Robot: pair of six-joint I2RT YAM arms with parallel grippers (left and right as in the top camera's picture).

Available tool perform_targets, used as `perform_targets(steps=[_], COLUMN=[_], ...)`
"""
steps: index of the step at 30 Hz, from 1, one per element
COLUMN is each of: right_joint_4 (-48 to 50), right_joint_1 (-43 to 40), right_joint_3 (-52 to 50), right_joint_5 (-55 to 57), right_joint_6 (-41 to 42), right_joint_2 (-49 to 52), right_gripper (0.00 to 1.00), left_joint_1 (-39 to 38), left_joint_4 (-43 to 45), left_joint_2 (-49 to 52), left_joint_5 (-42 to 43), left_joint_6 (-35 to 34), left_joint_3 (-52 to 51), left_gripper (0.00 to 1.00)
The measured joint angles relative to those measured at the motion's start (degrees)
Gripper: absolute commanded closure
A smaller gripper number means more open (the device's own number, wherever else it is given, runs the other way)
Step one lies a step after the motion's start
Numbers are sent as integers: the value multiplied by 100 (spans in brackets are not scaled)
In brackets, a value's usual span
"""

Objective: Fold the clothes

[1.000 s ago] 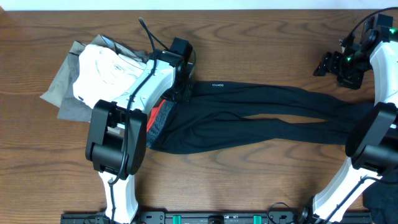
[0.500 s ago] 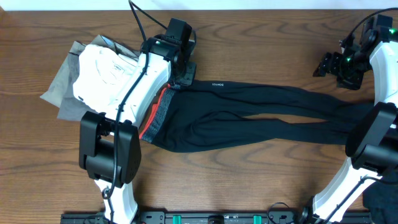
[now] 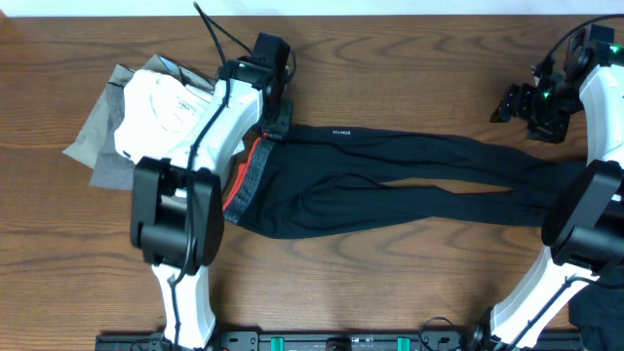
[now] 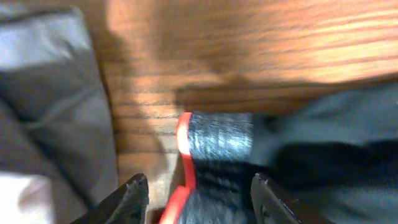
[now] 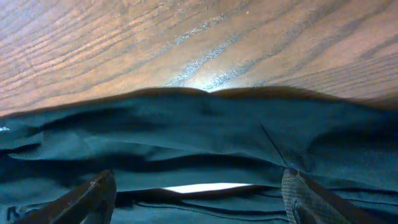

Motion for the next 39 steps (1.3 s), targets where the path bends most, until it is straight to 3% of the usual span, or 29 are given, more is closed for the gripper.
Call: perform_targets(steps=[4,6,8,11,12,20,28,33,39], right_joint_4=[-26,-31,-33,-37,-39,-39,17,76,232], right_joint_1=[0,0,0,0,0,0,0,0,0], right_joint_3=[0,0,0,0,0,0,0,0,0], right_joint_5=[0,0,0,0,0,0,0,0,107], right_joint_6=[0,0,0,2,0,0,2,0,-15], right_joint_2=[0,0,0,0,0,0,0,0,0], right_gripper=[17,17,17,17,17,17,16,11,3], left_joint_1=[20,2,-4,-7,-7,-7,-7,79,411], left_joint_4=[-2,0,22,175,225,332,428,424,98], left_joint_2=[476,570,568,557,557,557,382,378,378], left_joint_5=[164,293,387,457,481,356,-656,-1528,-1696], left_joint_6=[50,92,127,114,131,125,0,-457,-776], left_joint_3=[-2,-4,-7,-7,-7,601,1224,1224,1224], left_gripper=[47,52,65,91,94,94,94,94,85])
